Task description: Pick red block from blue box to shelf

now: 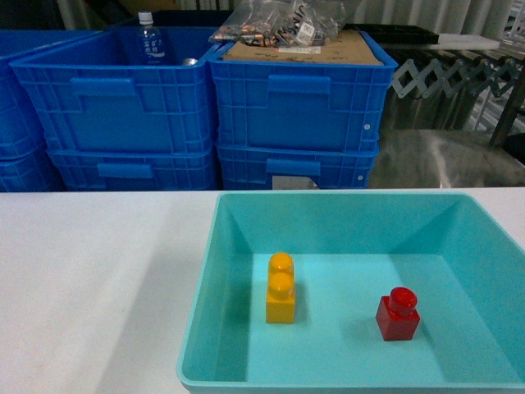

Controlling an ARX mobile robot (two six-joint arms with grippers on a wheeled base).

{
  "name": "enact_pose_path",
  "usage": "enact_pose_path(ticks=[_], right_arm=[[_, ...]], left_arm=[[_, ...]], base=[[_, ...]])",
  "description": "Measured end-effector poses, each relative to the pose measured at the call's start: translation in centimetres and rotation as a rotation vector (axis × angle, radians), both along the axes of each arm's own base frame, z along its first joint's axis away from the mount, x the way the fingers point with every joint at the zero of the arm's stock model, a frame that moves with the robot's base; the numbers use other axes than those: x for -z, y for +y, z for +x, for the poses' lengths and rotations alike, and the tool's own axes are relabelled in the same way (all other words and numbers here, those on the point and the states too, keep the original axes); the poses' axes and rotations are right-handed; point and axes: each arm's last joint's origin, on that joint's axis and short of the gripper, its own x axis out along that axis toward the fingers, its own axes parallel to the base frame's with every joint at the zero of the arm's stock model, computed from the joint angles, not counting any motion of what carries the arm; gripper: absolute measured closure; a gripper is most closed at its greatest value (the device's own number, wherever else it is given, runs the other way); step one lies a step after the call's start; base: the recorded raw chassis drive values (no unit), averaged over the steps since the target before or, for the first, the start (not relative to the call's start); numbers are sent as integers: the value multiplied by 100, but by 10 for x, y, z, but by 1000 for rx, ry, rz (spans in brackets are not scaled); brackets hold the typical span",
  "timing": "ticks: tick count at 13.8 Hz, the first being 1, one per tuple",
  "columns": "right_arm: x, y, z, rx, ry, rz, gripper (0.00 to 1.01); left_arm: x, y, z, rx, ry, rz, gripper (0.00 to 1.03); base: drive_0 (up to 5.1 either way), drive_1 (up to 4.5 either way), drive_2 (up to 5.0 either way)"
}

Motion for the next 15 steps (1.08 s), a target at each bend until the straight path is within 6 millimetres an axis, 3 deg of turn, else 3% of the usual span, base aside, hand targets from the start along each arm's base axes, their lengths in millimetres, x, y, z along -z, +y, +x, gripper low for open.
enact_pose_path(ticks=[15], right_arm=[[0, 0, 0, 0, 0, 0, 3]], left_arm=[[0, 0, 0, 0, 0, 0, 5]], base=[[0, 0, 0]])
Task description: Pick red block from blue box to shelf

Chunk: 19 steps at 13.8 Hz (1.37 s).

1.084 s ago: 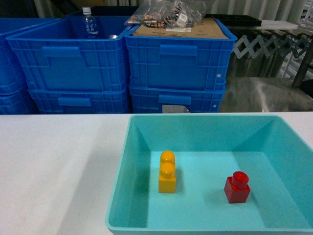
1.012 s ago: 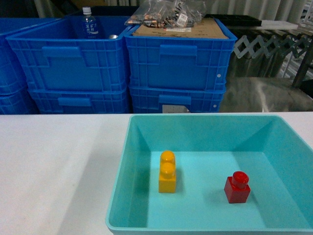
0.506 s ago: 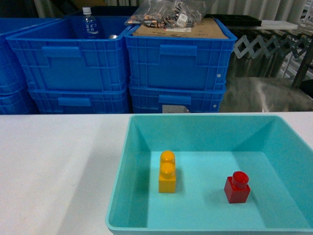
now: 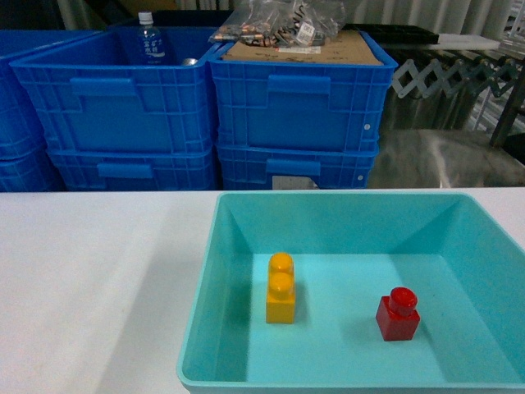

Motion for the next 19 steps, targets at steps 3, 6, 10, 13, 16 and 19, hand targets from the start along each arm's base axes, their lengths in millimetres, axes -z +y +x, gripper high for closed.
enact_pose_path(ticks=[3, 6, 10, 13, 16, 19], right_arm=[[0, 0, 0, 0, 0, 0, 3], [0, 0, 0, 0, 0, 0, 3], [0, 0, 0, 0, 0, 0, 3], [0, 0, 0, 0, 0, 0, 3], [0, 0, 0, 0, 0, 0, 3], [0, 0, 0, 0, 0, 0, 3]], left_arm=[[0, 0, 0, 0, 0, 0, 5], [0, 0, 0, 0, 0, 0, 5], [0, 0, 0, 0, 0, 0, 5], [0, 0, 0, 0, 0, 0, 5], [0, 0, 0, 0, 0, 0, 5], [0, 0, 0, 0, 0, 0, 5]], base=[[0, 0, 0], [0, 0, 0], [0, 0, 0], [0, 0, 0], [0, 0, 0], [0, 0, 0]])
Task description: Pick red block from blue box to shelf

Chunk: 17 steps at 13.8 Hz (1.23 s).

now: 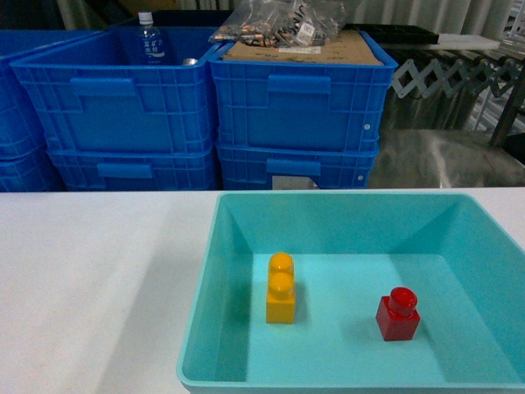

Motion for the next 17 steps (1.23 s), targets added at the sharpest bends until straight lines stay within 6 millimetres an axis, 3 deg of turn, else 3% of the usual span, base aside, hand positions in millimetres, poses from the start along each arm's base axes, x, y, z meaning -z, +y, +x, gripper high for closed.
enact_pose_path(ticks=[14, 15, 17], right_arm=[[0, 0, 0, -2, 5, -1, 3], [3, 1, 3, -103, 138, -44, 3], [-8, 13, 25, -219, 223, -93, 3]], left_arm=[[0, 0, 0, 0, 0, 0, 5], [0, 0, 0, 0, 0, 0, 5], [0, 0, 0, 0, 0, 0, 5]], base=[[0, 0, 0], [0, 0, 0], [0, 0, 0]])
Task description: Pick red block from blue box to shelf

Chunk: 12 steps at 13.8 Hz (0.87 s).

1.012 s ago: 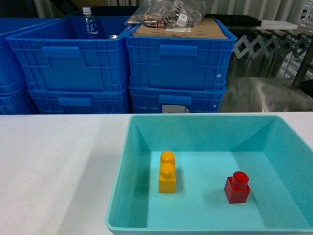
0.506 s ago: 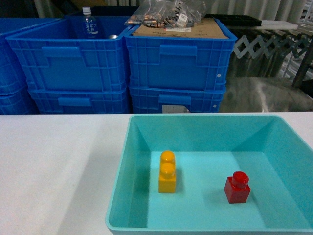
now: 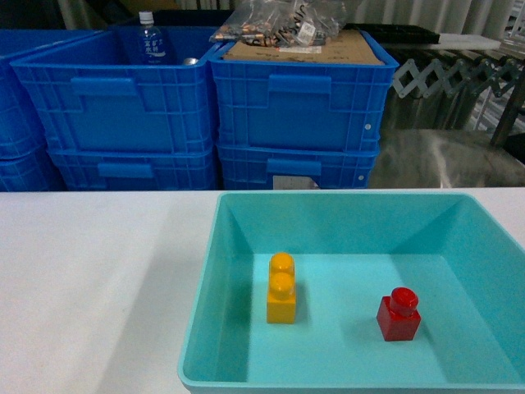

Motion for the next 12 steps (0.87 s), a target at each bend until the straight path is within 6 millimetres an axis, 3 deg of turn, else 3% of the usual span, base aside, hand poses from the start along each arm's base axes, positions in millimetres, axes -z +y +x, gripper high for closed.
enact_pose_path(ticks=[2, 6, 9, 12], right_arm=[[-9, 9, 28, -16, 61, -8, 3], [-3, 45, 105, -96, 347, -11, 3], [22, 77, 151, -121, 515, -42, 3], [58, 89, 189, -86, 616, -62, 3]], left_arm=[[0, 0, 0, -1, 0, 0, 5], [0, 0, 0, 0, 0, 0, 5], [0, 0, 0, 0, 0, 0, 5], [0, 0, 0, 0, 0, 0, 5]], base=[[0, 0, 0], [0, 0, 0], [0, 0, 0], [0, 0, 0]])
